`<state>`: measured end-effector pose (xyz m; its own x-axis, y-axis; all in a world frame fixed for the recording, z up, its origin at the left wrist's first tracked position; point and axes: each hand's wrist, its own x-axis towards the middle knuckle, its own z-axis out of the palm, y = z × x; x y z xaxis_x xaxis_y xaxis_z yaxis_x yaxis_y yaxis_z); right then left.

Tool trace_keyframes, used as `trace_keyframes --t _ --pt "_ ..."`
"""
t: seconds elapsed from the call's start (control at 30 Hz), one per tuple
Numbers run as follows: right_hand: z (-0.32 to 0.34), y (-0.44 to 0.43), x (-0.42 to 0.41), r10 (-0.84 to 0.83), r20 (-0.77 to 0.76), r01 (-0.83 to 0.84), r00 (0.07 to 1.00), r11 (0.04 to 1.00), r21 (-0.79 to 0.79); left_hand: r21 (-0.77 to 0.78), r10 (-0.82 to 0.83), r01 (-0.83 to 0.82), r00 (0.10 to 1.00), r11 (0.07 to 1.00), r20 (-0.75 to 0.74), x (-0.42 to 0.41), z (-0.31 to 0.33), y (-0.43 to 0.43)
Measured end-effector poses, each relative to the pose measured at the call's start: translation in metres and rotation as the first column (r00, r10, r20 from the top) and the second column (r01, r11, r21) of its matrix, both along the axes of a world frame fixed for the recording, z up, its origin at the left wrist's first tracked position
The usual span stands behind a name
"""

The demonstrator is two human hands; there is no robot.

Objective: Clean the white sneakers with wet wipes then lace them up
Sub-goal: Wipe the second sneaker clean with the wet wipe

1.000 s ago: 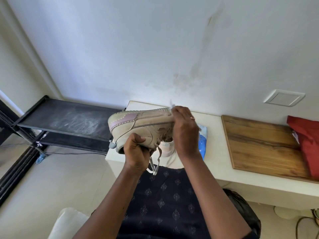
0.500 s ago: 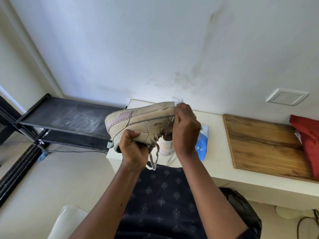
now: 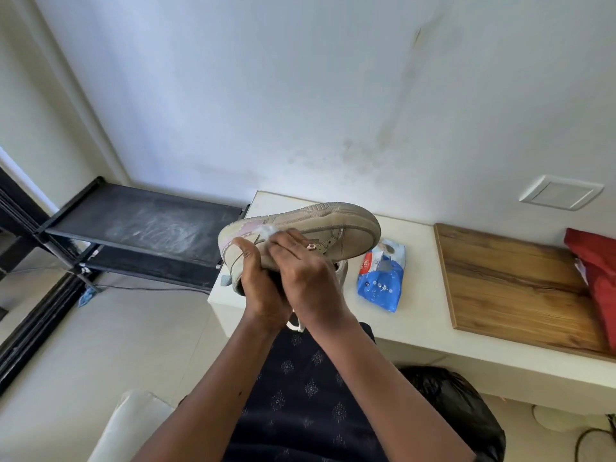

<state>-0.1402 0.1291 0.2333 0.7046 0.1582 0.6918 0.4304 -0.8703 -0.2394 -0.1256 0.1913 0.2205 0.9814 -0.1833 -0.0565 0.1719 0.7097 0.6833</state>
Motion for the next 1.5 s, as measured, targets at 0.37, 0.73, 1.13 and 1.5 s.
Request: trace_keyframes --t 0.37,0.73,1.13,1.5 --pt "0.005 -0.036 0.018 -0.285 -0.008 0.285 0.959 0.956 0.065 -0.012 0.043 -0.047 0.977 0.999 -0.211 -0.002 0.005 -0.002" --pt "-0.002 0.008 -0.004 0.003 0.042 -0.011 0.999 0.981 0.194 0.002 0.053 -0.053 0.989 0.999 -0.139 0.009 0.003 0.011" --pt "-0.006 -0.055 0.038 -0.193 0.105 0.208 0.976 0.965 -0.162 -0.267 -0.002 -0.079 0.957 0.961 -0.289 0.004 0.027 0.010" --pt "0.003 -0.022 0.025 0.054 0.006 -0.055 0.999 0.984 0.170 -0.348 0.006 -0.116 0.953 0.930 -0.302 0.010 0.008 0.015"
